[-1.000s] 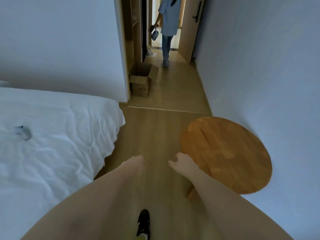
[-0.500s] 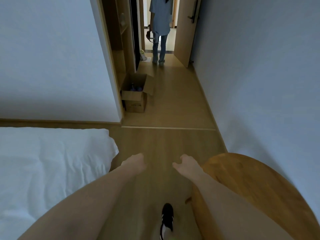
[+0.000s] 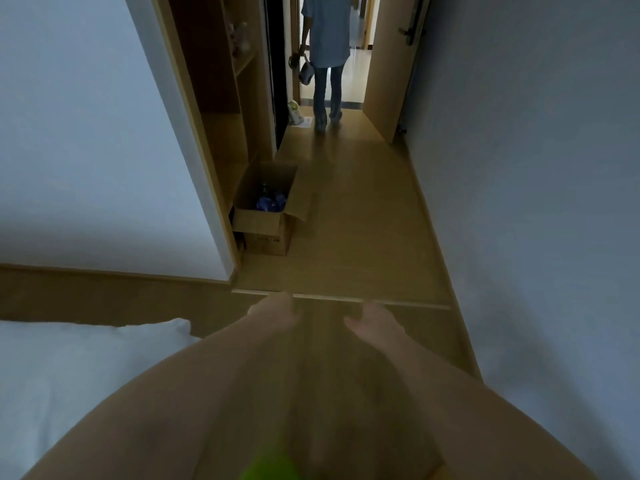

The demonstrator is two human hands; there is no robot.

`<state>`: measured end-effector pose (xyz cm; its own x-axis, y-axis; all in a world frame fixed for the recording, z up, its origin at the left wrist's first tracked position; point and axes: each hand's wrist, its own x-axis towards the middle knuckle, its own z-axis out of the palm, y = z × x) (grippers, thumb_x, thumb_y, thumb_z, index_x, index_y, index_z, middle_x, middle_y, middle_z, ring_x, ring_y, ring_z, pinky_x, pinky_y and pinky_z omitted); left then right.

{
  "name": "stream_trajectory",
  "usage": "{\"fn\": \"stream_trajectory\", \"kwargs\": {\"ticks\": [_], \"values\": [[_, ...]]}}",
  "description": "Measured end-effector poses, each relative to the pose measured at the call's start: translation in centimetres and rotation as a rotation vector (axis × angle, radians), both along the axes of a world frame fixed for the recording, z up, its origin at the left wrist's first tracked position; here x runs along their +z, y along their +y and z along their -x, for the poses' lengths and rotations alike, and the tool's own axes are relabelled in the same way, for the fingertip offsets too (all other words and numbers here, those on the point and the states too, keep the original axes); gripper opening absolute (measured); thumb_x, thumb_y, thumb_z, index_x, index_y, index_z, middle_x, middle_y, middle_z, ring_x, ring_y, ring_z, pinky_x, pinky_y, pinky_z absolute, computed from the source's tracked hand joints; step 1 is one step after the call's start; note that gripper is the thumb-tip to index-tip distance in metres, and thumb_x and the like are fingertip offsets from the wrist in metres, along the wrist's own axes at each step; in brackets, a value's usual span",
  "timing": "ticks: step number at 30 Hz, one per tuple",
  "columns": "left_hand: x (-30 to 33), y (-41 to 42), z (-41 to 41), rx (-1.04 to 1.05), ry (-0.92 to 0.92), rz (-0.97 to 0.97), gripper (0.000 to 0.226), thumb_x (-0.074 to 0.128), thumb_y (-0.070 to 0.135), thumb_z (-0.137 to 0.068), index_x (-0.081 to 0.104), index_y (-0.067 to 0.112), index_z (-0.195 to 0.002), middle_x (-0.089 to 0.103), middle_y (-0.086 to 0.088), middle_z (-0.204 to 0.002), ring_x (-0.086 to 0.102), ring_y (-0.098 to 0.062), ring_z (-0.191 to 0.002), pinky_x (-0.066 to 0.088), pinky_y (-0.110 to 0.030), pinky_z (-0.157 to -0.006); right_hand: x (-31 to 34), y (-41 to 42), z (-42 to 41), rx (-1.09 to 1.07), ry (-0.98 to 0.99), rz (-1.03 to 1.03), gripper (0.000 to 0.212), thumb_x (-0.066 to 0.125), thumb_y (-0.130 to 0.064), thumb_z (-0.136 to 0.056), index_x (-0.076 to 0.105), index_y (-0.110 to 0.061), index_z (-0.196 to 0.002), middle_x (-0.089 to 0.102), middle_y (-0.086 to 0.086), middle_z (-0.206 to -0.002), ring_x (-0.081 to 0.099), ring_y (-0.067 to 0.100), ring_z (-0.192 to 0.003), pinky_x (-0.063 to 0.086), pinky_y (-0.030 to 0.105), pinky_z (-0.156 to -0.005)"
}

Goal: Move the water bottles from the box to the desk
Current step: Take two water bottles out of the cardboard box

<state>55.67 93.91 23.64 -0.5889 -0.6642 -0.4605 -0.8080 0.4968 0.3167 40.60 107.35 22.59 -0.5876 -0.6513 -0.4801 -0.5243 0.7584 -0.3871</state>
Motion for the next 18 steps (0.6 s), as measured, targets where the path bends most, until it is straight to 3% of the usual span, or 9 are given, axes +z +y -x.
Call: {"fn": "stream_trajectory", "kwargs": {"ticks": [7, 10, 13, 14, 16, 18], "values": [[-2.4, -12.7, 10.2, -0.017, -0.037, -0.064, 0.034, 0.045, 0.033, -0.096, 0.053, 0.008, -0.117, 0.059, -0.007, -0.114, 0.059, -0.022, -0.104, 0.051, -0.037, -0.090, -2.9, -12.1, 9.9, -0.009, -0.038, -0.050, 0.052, 0.050, -0.047, -0.093, 0.057, -0.007, -0.124, 0.058, 0.011, -0.127, 0.056, 0.028, -0.117, 0.047, 0.032, -0.089], [-3.7, -19.6, 14.8, -0.014, -0.031, -0.078, 0.034, 0.048, 0.035, -0.094, 0.051, 0.011, -0.118, 0.058, -0.004, -0.116, 0.057, -0.021, -0.106, 0.049, -0.036, -0.092, -4.3, -19.0, 14.3, -0.014, -0.044, -0.041, 0.056, 0.051, -0.049, -0.092, 0.056, -0.008, -0.130, 0.054, 0.012, -0.133, 0.053, 0.028, -0.122, 0.047, 0.035, -0.098], [-4.5, -26.7, 18.9, -0.083, -0.064, -0.093, 0.035, 0.047, 0.033, -0.095, 0.052, 0.015, -0.124, 0.056, -0.002, -0.123, 0.056, -0.020, -0.111, 0.047, -0.036, -0.097, -4.6, -25.9, 18.8, -0.035, -0.068, -0.050, 0.059, 0.052, -0.045, -0.095, 0.046, -0.008, -0.139, 0.043, 0.014, -0.145, 0.042, 0.030, -0.134, 0.037, 0.040, -0.110], [-4.8, -29.0, 20.3, -0.083, -0.065, -0.093, 0.033, 0.048, 0.031, -0.095, 0.053, 0.017, -0.124, 0.057, -0.002, -0.122, 0.056, -0.019, -0.110, 0.047, -0.036, -0.097, -4.6, -28.2, 20.3, -0.058, -0.092, -0.028, 0.054, 0.055, -0.041, -0.094, 0.049, -0.008, -0.136, 0.047, 0.014, -0.140, 0.045, 0.030, -0.130, 0.038, 0.042, -0.109], [-5.1, -33.2, 22.8, -0.076, -0.053, -0.084, 0.023, 0.049, 0.027, -0.093, 0.055, 0.016, -0.112, 0.059, -0.002, -0.112, 0.059, -0.018, -0.101, 0.050, -0.035, -0.091, -4.5, -32.1, 23.1, -0.097, -0.114, 0.013, 0.032, 0.059, -0.039, -0.089, 0.063, -0.015, -0.110, 0.058, 0.011, -0.111, 0.057, 0.025, -0.108, 0.048, 0.044, -0.098], [-5.0, -36.4, 25.0, -0.075, -0.051, -0.103, 0.013, 0.048, 0.025, -0.091, 0.057, 0.017, -0.097, 0.061, -0.002, -0.101, 0.061, -0.018, -0.092, 0.052, -0.033, -0.084, -4.7, -35.4, 25.5, -0.113, -0.097, 0.025, 0.029, 0.060, -0.044, -0.086, 0.064, -0.019, -0.099, 0.056, 0.006, -0.100, 0.060, 0.023, -0.099, 0.052, 0.041, -0.087]]}}
